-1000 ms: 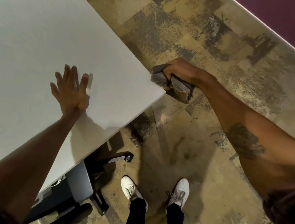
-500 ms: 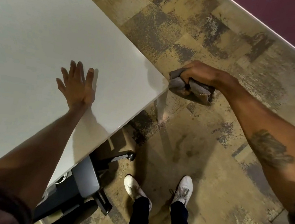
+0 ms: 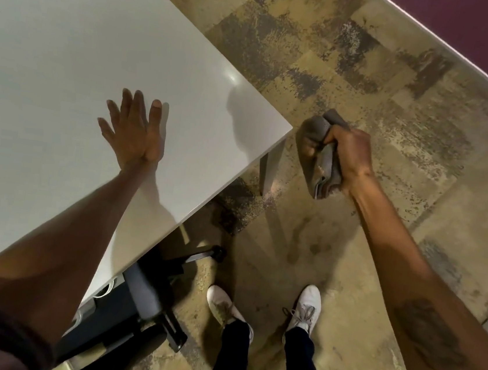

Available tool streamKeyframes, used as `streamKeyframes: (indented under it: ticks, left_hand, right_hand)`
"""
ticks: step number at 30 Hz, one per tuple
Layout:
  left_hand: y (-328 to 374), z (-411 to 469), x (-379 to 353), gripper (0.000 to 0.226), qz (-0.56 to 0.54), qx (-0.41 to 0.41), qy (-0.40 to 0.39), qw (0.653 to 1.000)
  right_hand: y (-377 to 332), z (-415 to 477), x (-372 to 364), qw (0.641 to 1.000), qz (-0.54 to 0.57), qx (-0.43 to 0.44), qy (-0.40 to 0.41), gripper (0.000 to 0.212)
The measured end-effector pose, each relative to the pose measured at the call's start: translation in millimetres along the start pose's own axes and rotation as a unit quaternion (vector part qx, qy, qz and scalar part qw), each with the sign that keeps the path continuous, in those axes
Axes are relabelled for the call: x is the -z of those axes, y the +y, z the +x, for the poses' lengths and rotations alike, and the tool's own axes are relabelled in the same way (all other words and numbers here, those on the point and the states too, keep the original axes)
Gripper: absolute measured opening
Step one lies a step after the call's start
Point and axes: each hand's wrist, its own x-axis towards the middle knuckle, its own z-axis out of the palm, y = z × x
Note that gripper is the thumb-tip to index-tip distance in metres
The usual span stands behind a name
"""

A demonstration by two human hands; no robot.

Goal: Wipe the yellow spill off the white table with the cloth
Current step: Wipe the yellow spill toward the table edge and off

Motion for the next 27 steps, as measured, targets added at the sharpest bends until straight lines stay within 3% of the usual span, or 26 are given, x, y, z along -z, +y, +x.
streamKeyframes:
  ticks: [2,6,12,16,21,25,27]
  left_hand:
    - [-2.8,1.5,-0.5,0.083,0.026,-0.019,-0.024,0.999]
    - [2.8,-3.0,-1.1,0.08,-0.022,0.005,0.013,1.0]
    - [4.9,-4.3,0.6,0.071,-0.014,0.011,-0.005,1.0]
    - [6.6,-6.6,2.5,0.071,0.013,0.014,-0.005,1.0]
    - [6.3,-4.9,3.2,0.08,0.009,0.018,-0.008,1.0]
    - [5.5,-5.9,3.4,0.09,-0.017,0.021,-0.007,1.0]
    - [4.4,-6.7,4.7,0.085,-0.03,0.021,-0.002,0.999]
  right_hand:
    - [-3.4,-10.3,-21.0,0.999,-0.028,0.025,-0.021,0.021]
    - [2.4,-28.0,-44.2,0.998,-0.043,0.039,0.014,0.035]
    - [2.6,-37.9,-48.3,0.997,-0.043,0.046,0.038,0.016]
    - [5.9,-49.2,-54.5,0.996,-0.049,0.054,0.044,0.016]
    - [23.6,-94.6,-77.6,0.994,-0.069,0.073,-0.038,0.036]
    - [36.8,-131.6,-99.0,0.993,-0.07,0.053,-0.076,0.029]
    - [45.7,-148.9,-110.4,0.991,-0.084,0.046,-0.094,0.029]
